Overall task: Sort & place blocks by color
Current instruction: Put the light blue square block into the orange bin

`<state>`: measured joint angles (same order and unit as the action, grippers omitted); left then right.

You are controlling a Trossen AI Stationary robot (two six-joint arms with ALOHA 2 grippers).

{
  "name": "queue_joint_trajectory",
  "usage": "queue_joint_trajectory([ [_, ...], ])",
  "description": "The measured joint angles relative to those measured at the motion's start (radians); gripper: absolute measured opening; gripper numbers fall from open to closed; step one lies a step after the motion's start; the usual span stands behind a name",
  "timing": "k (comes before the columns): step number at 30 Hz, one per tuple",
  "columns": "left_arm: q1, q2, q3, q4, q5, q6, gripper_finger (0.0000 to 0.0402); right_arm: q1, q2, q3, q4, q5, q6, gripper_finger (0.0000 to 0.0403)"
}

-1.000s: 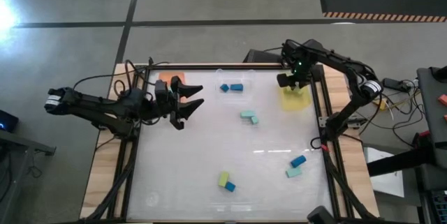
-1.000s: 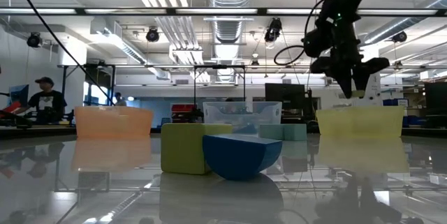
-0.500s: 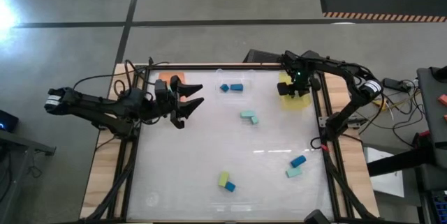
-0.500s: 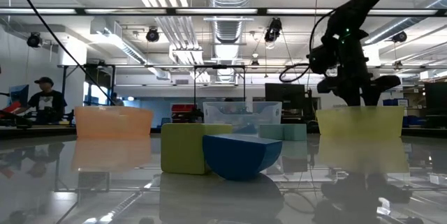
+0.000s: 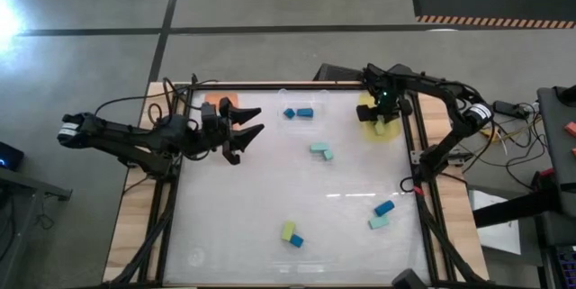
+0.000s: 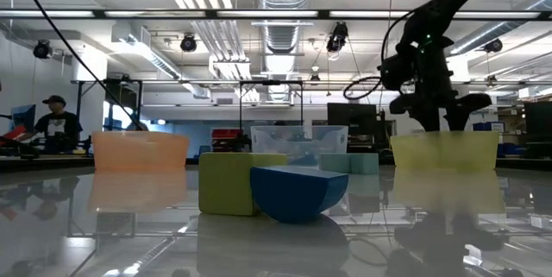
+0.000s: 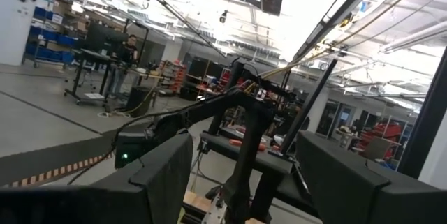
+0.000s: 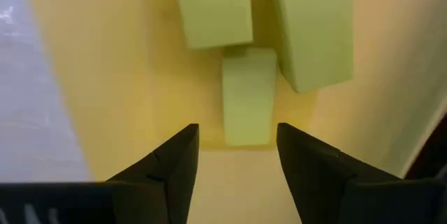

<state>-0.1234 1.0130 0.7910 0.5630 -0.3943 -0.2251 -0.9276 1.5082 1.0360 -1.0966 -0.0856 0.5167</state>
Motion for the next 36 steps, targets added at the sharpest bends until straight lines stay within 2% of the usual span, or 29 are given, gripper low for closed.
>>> queue_joint_trajectory([
  [9,0.0,0.0,0.0,-0.042,-0.001,-0.005,0.024,0.039,-0.009,0.199,-0.094,-0.002,-0.001,0.0188],
  [18,0.0,0.0,0.0,-0.057,-0.005,-0.005,0.024,0.213,-0.021,0.362,-0.098,-0.03,0.086,0.0194],
  [29,0.0,0.0,0.0,-0.057,-0.005,-0.004,0.024,0.513,-0.021,0.36,0.014,-0.003,0.285,0.0206],
  [36,0.0,0.0,0.0,-0.057,-0.005,-0.004,0.024,0.64,0.005,0.327,0.089,0.036,0.378,0.0206],
])
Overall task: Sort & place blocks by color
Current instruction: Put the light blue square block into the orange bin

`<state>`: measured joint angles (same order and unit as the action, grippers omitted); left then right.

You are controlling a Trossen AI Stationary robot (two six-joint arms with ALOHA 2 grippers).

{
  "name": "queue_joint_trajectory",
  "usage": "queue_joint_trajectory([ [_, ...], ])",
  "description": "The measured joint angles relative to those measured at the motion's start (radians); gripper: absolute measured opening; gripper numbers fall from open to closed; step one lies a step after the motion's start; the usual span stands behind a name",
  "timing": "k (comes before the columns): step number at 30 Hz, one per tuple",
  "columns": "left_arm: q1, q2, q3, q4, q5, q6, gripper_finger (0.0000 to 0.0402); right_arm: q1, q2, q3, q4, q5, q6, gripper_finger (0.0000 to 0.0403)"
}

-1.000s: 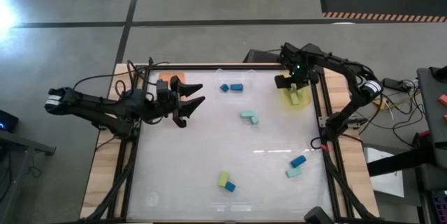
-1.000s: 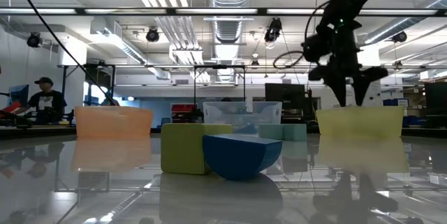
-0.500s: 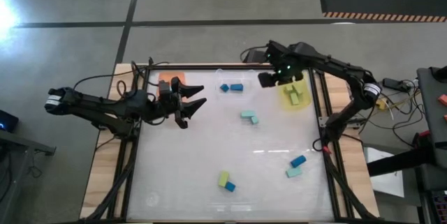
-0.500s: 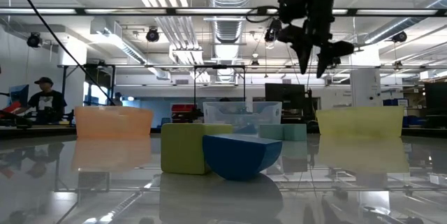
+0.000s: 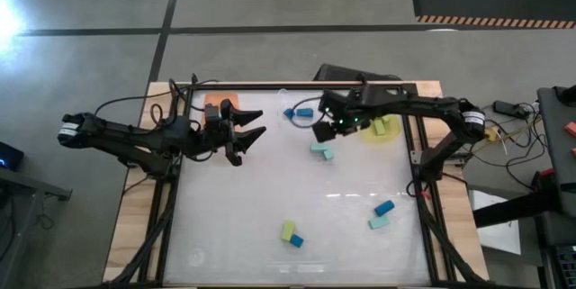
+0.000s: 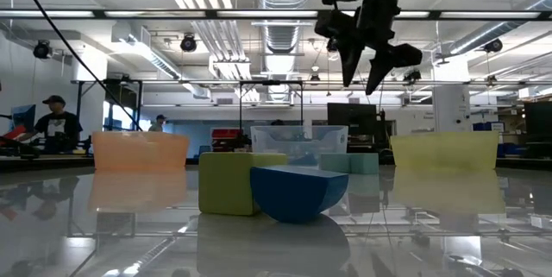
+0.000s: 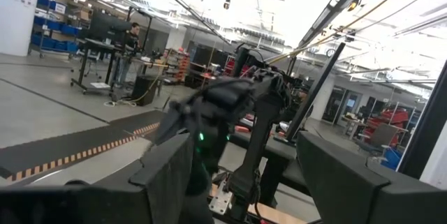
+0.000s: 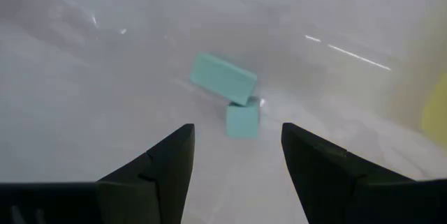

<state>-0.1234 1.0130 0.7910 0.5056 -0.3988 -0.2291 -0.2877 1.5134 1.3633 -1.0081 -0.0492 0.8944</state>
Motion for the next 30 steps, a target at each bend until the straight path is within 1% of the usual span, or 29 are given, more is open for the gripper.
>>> queue_joint_trajectory([
  [7,0.0,0.0,0.0,0.0,0.0,0.0,0.024,0.045,0.133,0.0,0.003,0.0,-0.001,0.0206],
  [13,0.0,0.0,0.0,0.0,0.0,0.0,0.024,0.05,0.225,0.0,-0.003,-0.005,-0.028,0.0206],
  [23,0.0,0.0,0.0,0.0,0.0,0.0,0.024,0.05,0.299,0.0,-0.003,-0.011,-0.042,0.0206],
  [30,0.0,0.0,0.0,0.0,0.0,0.0,0.024,0.052,0.312,0.002,0.005,-0.016,-0.058,0.0206],
])
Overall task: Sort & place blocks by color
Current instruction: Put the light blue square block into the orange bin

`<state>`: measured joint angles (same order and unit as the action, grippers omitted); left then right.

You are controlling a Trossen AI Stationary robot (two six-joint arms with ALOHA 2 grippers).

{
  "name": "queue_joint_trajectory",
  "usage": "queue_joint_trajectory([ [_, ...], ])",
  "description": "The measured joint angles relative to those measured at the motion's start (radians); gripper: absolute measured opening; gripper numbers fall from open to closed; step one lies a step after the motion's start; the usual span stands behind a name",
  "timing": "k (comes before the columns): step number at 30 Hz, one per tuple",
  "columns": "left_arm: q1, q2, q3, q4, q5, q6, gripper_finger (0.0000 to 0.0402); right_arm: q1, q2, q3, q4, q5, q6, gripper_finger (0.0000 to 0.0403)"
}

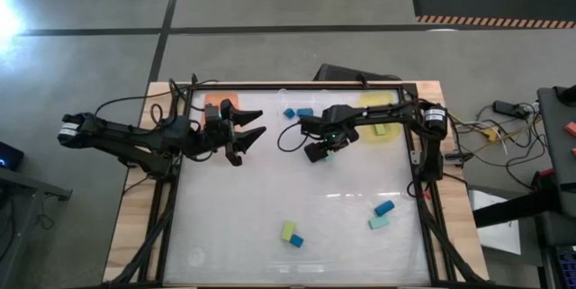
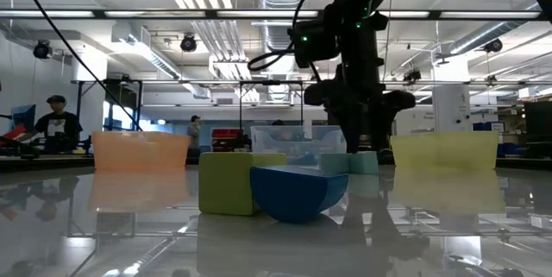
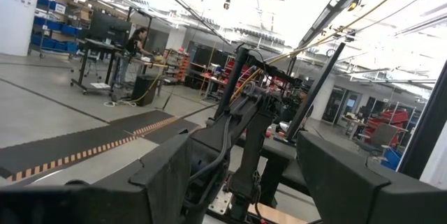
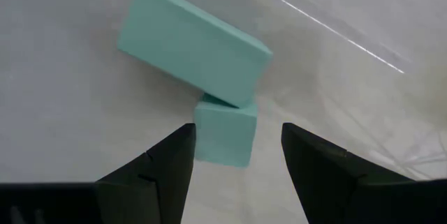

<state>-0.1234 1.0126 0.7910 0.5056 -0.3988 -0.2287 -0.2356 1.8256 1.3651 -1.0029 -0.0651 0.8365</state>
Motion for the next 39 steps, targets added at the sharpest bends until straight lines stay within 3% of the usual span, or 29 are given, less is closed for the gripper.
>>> queue_joint_trajectory([
  [24,0.0,0.0,0.0,0.0,0.0,0.0,0.024,0.004,-0.007,-0.059,0.054,0.04,-0.067,0.0203],
  [34,0.0,0.0,0.0,0.0,0.0,0.0,0.024,0.005,-0.008,-0.076,0.067,0.027,-0.082,0.0121],
  [39,0.0,0.0,0.0,-0.001,0.0,0.0,0.024,0.012,-0.019,-0.049,0.064,0.005,-0.089,0.0121],
])
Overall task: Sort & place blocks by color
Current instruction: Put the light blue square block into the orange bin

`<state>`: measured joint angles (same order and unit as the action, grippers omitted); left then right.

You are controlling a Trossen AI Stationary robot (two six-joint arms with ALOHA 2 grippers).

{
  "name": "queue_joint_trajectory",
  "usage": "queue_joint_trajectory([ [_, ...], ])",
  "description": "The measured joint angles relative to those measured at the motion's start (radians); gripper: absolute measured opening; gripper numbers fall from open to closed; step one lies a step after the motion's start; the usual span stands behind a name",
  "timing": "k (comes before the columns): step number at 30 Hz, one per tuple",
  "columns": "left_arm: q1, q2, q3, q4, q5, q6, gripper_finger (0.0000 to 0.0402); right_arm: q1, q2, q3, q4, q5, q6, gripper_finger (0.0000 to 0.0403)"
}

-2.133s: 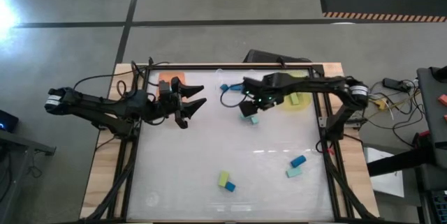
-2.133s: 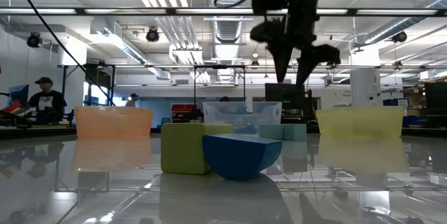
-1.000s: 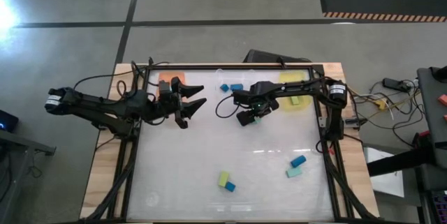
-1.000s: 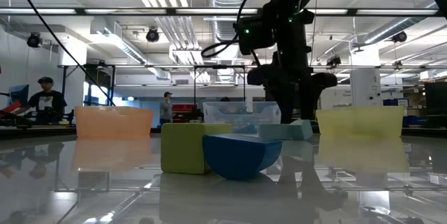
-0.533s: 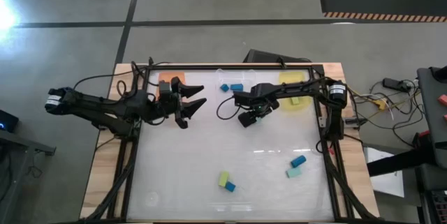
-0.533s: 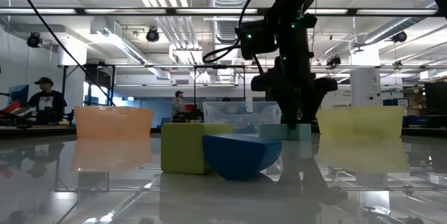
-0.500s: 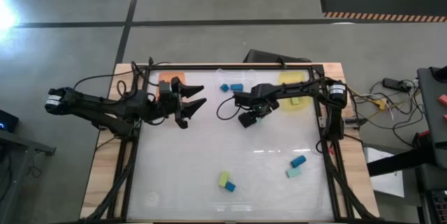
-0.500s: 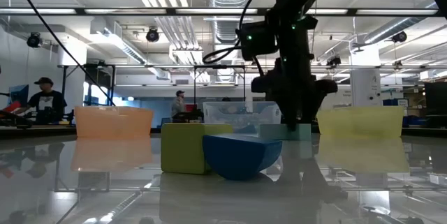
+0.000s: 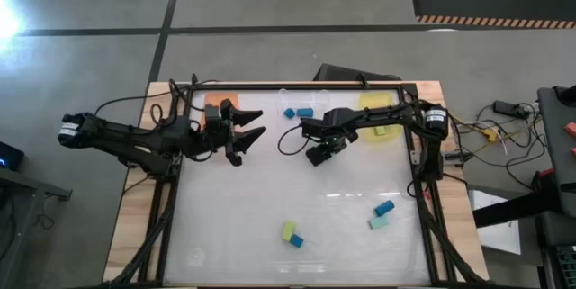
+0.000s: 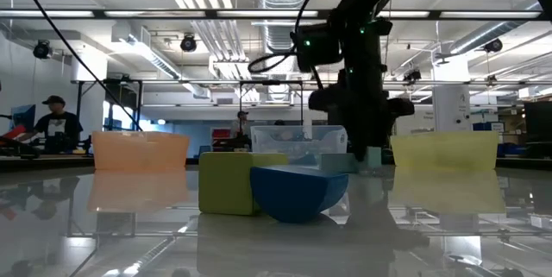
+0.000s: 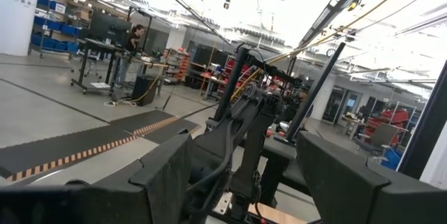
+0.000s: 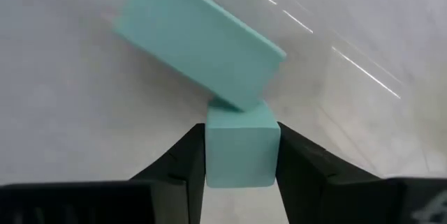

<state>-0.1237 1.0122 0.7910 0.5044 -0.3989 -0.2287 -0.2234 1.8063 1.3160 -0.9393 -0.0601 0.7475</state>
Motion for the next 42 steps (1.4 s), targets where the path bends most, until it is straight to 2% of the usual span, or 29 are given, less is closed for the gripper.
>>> queue_joint_trajectory([
  [6,0.0,-0.001,0.0,-0.075,0.0,-0.002,0.024,0.02,-0.078,0.043,0.016,-0.041,0.0,0.0129],
  [10,-0.001,-0.001,-0.004,-0.136,0.0,-0.002,0.024,0.049,-0.181,0.048,0.114,-0.056,-0.004,0.0127],
  [16,-0.001,0.0,-0.009,-0.211,0.008,0.016,0.024,0.085,-0.352,0.015,0.382,-0.057,0.015,0.0122],
  [21,-0.022,0.015,0.001,-0.201,0.027,0.206,0.024,0.09,-0.438,-0.037,0.667,-0.089,0.078,0.0123],
  [24,-0.03,0.031,0.015,-0.199,0.031,0.288,0.024,0.09,-0.454,-0.065,0.847,-0.14,0.119,0.0123],
  [30,-0.03,0.081,0.029,-0.157,0.025,0.346,0.024,0.093,-0.443,-0.105,1.134,-0.248,0.221,0.0123],
  [35,-0.03,0.125,0.027,-0.044,0.005,0.368,0.024,0.097,-0.417,-0.111,1.191,-0.264,0.304,0.0123],
  [42,-0.036,0.172,0.034,-0.002,0.006,0.427,0.024,0.099,-0.386,-0.111,1.228,-0.277,0.384,0.0123],
])
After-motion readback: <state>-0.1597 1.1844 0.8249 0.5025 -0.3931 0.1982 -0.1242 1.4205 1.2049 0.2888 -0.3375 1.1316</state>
